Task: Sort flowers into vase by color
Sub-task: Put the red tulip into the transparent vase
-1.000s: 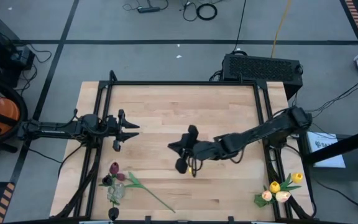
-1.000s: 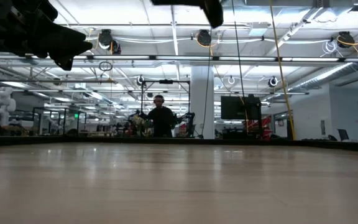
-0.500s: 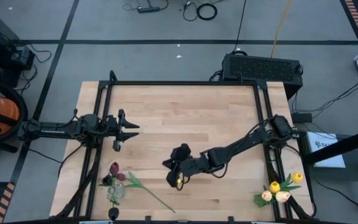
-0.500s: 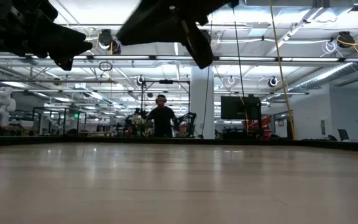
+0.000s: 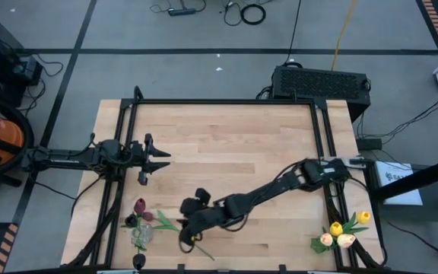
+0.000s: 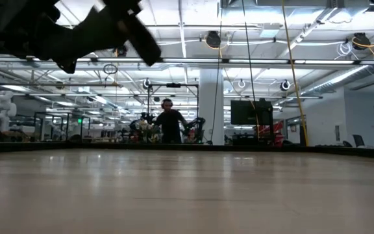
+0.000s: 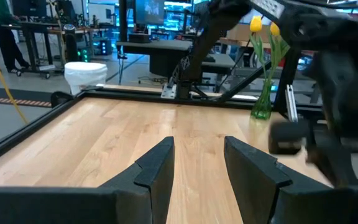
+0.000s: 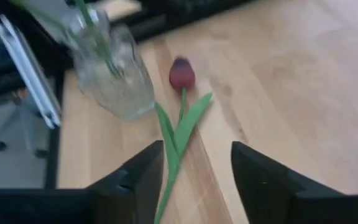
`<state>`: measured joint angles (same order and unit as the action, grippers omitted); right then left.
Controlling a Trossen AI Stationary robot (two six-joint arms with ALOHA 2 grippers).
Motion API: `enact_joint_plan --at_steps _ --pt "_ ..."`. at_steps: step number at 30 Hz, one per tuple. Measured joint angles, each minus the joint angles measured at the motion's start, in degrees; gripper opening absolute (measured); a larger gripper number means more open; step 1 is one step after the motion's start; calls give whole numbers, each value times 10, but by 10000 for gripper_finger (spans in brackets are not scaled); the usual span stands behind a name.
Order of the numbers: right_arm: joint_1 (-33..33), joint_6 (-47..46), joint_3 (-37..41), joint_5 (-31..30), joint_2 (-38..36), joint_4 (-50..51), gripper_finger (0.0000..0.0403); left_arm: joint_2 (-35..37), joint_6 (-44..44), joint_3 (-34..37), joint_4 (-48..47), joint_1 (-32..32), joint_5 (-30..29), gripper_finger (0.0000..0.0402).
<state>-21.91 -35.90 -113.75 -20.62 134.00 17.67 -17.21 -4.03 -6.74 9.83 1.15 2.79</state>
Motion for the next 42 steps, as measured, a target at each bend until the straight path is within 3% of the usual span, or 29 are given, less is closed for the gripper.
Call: enact_joint_plan --at_steps 9,16,22,29,39,42 --pt "0 9 -186 2 140 69 245 0 0 0 0 0 0 149" --pt "1 33 -213 -1 214 36 275 0 0 0 0 0 0 149" --pt "-5 53 -214 -21 241 18 268 0 0 0 0 0 0 149" --pt "-5 57 -218 -26 256 76 210 0 0 0 0 0 0 149" --pt "3 62 -217 -18 254 149 27 0 0 0 0 0 0 149" --pt "4 60 -217 -16 253 151 10 0 0 0 0 0 0 149"
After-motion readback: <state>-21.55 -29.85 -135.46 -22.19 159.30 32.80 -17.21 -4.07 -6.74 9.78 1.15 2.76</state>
